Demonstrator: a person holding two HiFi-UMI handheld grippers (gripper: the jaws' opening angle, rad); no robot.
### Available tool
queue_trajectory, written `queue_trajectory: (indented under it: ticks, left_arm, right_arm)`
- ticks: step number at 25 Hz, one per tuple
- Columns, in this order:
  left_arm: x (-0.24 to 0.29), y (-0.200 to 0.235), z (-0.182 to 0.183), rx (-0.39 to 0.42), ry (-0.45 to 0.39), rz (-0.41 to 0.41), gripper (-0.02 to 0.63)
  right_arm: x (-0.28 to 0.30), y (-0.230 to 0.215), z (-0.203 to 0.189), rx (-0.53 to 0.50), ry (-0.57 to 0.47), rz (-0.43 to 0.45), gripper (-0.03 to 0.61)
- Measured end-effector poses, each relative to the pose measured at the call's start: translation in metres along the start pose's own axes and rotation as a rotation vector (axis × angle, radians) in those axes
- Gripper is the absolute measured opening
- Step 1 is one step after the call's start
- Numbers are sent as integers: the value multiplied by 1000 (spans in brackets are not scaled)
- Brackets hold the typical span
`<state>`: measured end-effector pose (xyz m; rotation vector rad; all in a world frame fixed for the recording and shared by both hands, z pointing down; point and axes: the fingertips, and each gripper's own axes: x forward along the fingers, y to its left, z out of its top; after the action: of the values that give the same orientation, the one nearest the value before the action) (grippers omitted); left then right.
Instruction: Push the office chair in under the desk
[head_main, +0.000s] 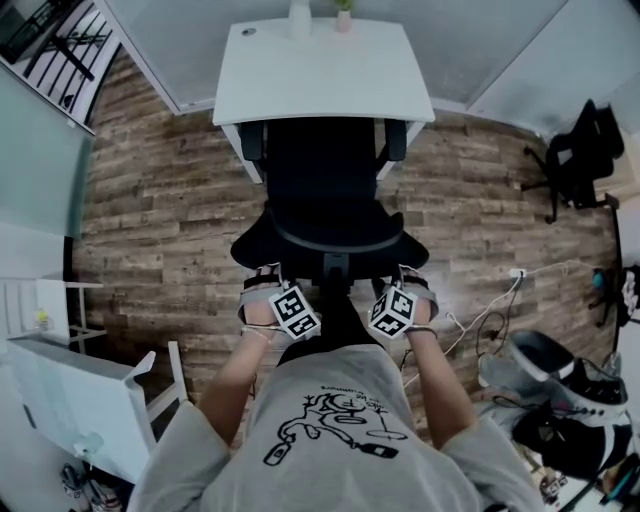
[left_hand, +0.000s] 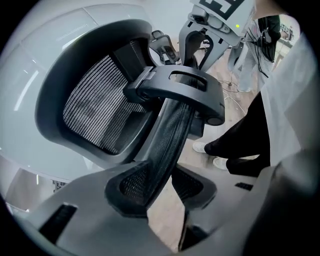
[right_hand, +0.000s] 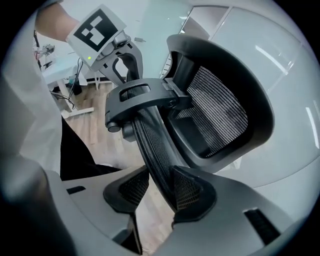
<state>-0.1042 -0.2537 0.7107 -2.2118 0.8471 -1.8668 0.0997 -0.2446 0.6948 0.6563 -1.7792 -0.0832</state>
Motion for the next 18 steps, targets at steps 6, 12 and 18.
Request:
queue_trajectory:
  ticks: [6,12,18]
  left_arm:
    - [7,8,7,-7,0,13,142]
    - [24,33,9,-5,16,29,141]
    - [39,61,17,0,24,36,141]
  right_arm:
    - [7,-12,-2,-9,0,-17,164]
    - [23,-32,10,-12,-5,-23,163]
    - [37,-59,20,-12,-13,-31,162]
